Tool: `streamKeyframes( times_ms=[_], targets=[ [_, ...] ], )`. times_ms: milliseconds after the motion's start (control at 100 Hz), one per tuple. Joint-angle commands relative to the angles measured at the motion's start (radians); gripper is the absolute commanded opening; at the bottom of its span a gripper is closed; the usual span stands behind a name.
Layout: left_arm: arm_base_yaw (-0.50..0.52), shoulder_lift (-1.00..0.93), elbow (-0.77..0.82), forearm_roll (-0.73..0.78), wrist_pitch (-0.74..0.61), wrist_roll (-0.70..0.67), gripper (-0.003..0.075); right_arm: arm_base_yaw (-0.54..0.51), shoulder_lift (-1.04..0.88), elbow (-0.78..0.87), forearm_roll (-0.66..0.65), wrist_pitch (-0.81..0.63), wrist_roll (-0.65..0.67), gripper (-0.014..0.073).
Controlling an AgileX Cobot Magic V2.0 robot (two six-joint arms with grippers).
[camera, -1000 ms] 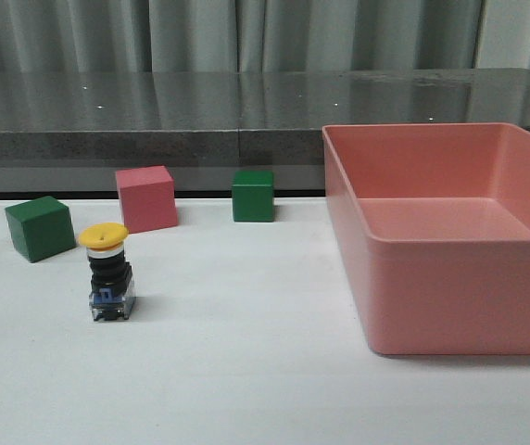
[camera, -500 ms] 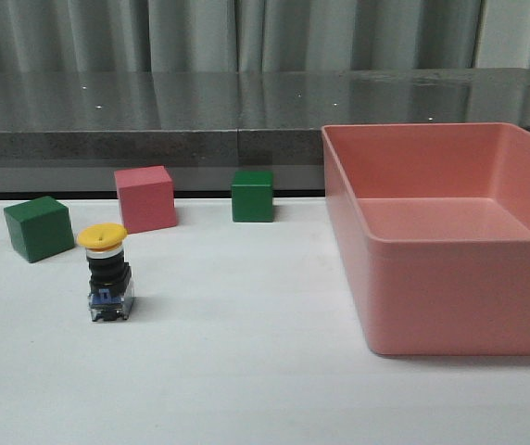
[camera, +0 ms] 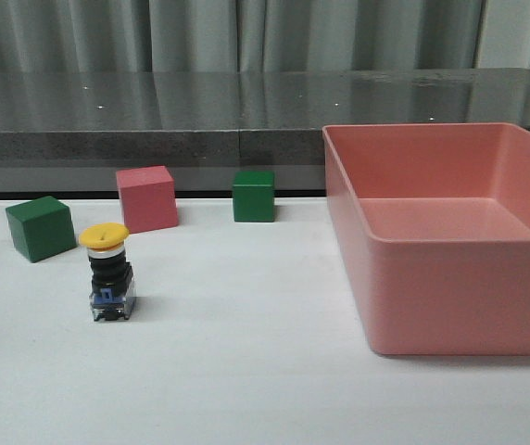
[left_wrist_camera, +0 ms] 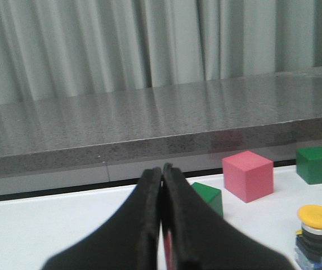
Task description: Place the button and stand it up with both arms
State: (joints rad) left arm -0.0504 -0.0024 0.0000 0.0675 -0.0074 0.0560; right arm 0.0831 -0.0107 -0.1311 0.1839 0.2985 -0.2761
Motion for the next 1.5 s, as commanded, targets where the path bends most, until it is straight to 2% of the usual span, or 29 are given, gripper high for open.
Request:
streamKeyframes(
  times_ms=[0, 1000, 1070, 1240, 1400, 1490],
  targets=[
    [0.03, 0.001, 0.045, 0.019, -0.09, -0.041, -0.002, 0.002, 0.013, -0.028, -0.004, -0.075, -0.002, -0.0062],
    [0.034, -0.031, 0.045, 0.015, -0.084, -0.041, -0.002, -0.001, 0.013, -0.023, -0.027, -0.078, -0.001, -0.0062],
    [0.034, -0.031, 0.045, 0.015, -0.084, -0.041, -0.002, -0.009, 0.007, -0.019, -0.044, -0.081, 0.049, -0.0062],
    [0.034, -0.031, 0.045, 0.015, -0.084, -0.041, -0.002, -0.047, -0.008, 0.056, -0.198, -0.172, 0.276, -0.0062],
    [0.034, -0.031, 0.045, 0.015, -0.084, -0.041, -0.002, -0.037, -0.021, 0.147, -0.211, -0.266, 0.316, -0.0062],
    [0.034, -0.031, 0.045, 0.015, -0.084, -0.041, -0.002, -0.032, -0.021, 0.143, -0.211, -0.231, 0.316, -0.0062]
  ],
)
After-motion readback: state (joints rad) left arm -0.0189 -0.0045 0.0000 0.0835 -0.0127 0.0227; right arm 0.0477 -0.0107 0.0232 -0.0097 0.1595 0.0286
